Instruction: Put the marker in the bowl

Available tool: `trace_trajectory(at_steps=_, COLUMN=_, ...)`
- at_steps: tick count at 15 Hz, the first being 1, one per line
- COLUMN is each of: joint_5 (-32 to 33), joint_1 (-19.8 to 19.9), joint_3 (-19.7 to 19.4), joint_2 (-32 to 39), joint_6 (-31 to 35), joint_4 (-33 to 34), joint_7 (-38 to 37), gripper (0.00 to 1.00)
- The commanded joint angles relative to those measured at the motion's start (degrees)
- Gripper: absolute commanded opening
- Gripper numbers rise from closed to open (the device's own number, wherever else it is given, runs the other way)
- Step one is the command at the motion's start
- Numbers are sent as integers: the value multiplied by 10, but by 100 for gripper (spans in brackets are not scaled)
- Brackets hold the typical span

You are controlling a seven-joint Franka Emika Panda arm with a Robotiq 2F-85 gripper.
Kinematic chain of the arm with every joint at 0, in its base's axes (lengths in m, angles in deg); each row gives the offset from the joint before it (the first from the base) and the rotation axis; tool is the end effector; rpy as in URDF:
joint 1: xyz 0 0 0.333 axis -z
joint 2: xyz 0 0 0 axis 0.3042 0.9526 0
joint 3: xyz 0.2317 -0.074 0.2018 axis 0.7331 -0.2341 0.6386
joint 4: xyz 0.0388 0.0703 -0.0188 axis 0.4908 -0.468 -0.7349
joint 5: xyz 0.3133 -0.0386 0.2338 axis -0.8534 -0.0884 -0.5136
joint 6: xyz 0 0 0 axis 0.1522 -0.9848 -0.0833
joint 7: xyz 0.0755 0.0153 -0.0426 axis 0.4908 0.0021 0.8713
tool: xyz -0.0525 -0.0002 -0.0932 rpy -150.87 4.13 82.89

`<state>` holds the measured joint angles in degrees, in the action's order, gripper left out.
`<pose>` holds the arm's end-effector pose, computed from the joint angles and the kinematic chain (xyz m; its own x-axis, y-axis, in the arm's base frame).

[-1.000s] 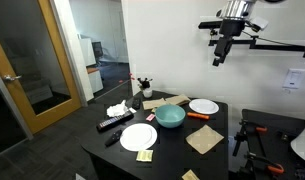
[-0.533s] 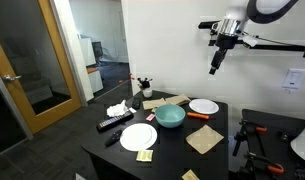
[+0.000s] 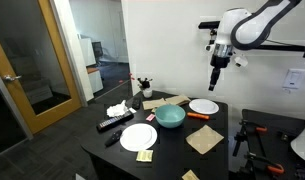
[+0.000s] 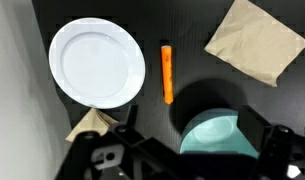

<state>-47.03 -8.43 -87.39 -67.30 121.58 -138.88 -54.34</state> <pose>0.3566 -0.1483 0.3062 0.9903 -0.0114 0.1386 -0.0164 -0.9992 0.0351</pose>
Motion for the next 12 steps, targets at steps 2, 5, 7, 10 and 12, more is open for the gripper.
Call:
trace_trajectory(at_steps=2, joint_5=39, joint_1=17, joint_3=7, joint_2=86, joint_6=81, joint_4=0, joint_7=6, gripper=100)
trace_trajectory(at_steps=5, joint_5=102, joint_1=36, joint_3=12, joint_2=132, joint_6=144, joint_4=2, joint_7=-15, gripper=100)
trace_trajectory(at_steps=7, joint_5=120, joint_1=40, joint_3=7, joint_2=163, joint_6=165, joint_4=7, joint_7=-11, gripper=100)
trace_trajectory(at_steps=10, joint_5=123, joint_1=41, joint_3=1, joint_2=200, joint_6=175, joint_4=12, joint_7=-11, gripper=100)
trace_trajectory(at_steps=12, joint_5=119, joint_1=38, joint_3=0, joint_2=221, joint_6=177, joint_4=15, joint_7=-14, gripper=100)
